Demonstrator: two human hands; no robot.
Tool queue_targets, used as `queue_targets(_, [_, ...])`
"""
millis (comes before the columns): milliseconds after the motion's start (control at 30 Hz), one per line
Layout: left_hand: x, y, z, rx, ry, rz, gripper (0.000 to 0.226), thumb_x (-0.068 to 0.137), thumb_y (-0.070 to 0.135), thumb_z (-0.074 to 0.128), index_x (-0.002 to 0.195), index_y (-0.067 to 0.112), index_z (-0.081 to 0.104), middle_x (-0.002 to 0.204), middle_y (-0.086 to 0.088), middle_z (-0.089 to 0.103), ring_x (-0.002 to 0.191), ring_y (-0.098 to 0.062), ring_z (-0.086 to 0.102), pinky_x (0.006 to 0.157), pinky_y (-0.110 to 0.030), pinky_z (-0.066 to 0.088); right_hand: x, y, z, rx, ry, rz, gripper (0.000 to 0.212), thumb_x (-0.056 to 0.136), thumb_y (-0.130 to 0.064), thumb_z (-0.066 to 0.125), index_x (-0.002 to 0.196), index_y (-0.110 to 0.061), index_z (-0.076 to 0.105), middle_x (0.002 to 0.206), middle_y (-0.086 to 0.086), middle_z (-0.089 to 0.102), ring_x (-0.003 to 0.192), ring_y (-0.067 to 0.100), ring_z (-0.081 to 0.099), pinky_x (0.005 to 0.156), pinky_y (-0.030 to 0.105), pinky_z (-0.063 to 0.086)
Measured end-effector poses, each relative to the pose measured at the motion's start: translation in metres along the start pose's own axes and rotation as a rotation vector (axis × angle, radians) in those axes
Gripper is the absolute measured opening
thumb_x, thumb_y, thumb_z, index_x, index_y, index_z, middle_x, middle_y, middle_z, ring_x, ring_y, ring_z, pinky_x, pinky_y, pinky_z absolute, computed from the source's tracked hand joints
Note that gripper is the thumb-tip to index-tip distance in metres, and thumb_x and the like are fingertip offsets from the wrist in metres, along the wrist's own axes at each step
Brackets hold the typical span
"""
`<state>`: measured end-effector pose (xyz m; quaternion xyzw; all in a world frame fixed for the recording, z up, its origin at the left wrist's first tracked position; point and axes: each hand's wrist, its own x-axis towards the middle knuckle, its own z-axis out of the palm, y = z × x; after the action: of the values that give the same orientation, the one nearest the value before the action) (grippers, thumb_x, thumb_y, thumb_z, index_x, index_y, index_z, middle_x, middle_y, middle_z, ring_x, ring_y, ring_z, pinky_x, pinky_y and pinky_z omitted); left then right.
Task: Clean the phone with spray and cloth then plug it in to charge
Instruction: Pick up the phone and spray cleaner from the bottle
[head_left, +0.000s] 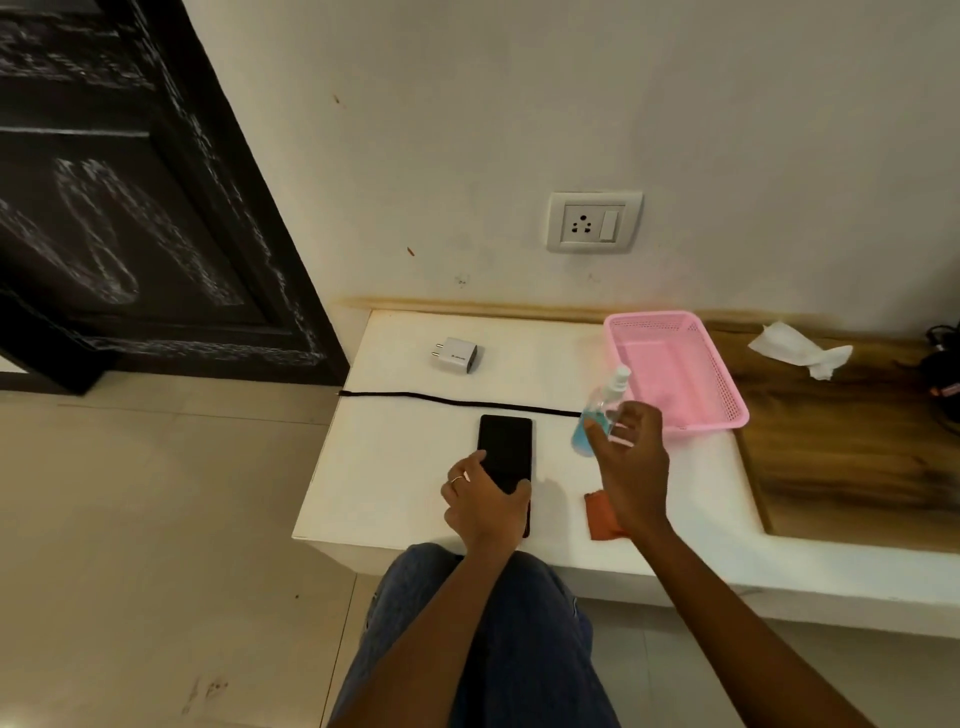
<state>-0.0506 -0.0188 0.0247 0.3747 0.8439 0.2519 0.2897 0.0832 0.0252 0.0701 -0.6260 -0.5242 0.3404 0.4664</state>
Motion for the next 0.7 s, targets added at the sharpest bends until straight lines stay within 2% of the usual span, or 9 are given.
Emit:
queue_targets(133, [0.012,0.002,0.005,0.096,-0.137,-0.105,0.102,0.072,0.06,0.069,0.148,0.019,0.014,0.154,-0.008,0.023,0.14,-0.028,0.024,0.107,-0.049,0.032,-0.02,0.009,0.005,-0.013,-0.027,0.036,0.041,0.084,-0.022,0.067,0.118,-0.014,0.046,0.118,0.002,0.059,0.104,0.02,0.058,0.088,0.038,0.051])
queue_targets(233, [0.018,0.004,0.014,0.167,-0.177,-0.127,0.114,0.068,0.066,0.069,0.15,0.017,0.006,0.156,-0.009,0.018,0.142,-0.029,0.02,0.108,-0.049,0.03,-0.027,0.013,0.007,-0.016,-0.021,0.059,0.043,0.083,-0.022,0.067,0.119,-0.013,0.046,0.121,0.006,0.059,0.107,0.024,0.058,0.09,0.045,0.051])
queue_targets(467, [0.021,0.006,0.029,0.344,-0.153,-0.125,0.113,0.073,0.058,0.07,0.15,0.015,-0.001,0.154,-0.009,0.017,0.14,-0.029,0.022,0.106,-0.046,0.035,-0.035,0.024,0.007,-0.028,0.012,0.099,0.045,0.082,-0.022,0.069,0.12,-0.012,0.046,0.12,0.006,0.059,0.105,0.022,0.059,0.085,0.038,0.053])
queue_targets(600, [0.026,0.009,0.032,0.297,-0.163,-0.202,0.111,0.071,0.05,0.075,0.149,0.017,0.004,0.153,-0.011,0.018,0.138,-0.03,0.026,0.105,-0.046,0.037,-0.038,0.028,0.008,-0.047,0.016,0.123,0.047,0.082,-0.023,0.069,0.12,-0.011,0.045,0.122,0.007,0.059,0.101,0.017,0.058,0.083,0.032,0.052])
queue_targets(700, [0.03,0.011,0.031,0.204,-0.175,-0.231,0.108,0.068,0.043,0.08,0.146,0.017,0.01,0.151,-0.014,0.021,0.136,-0.031,0.029,0.103,-0.046,0.04,-0.039,0.028,0.009,-0.055,0.011,0.133,0.048,0.082,-0.023,0.069,0.121,-0.01,0.045,0.123,0.008,0.058,0.104,0.021,0.059,0.086,0.037,0.053])
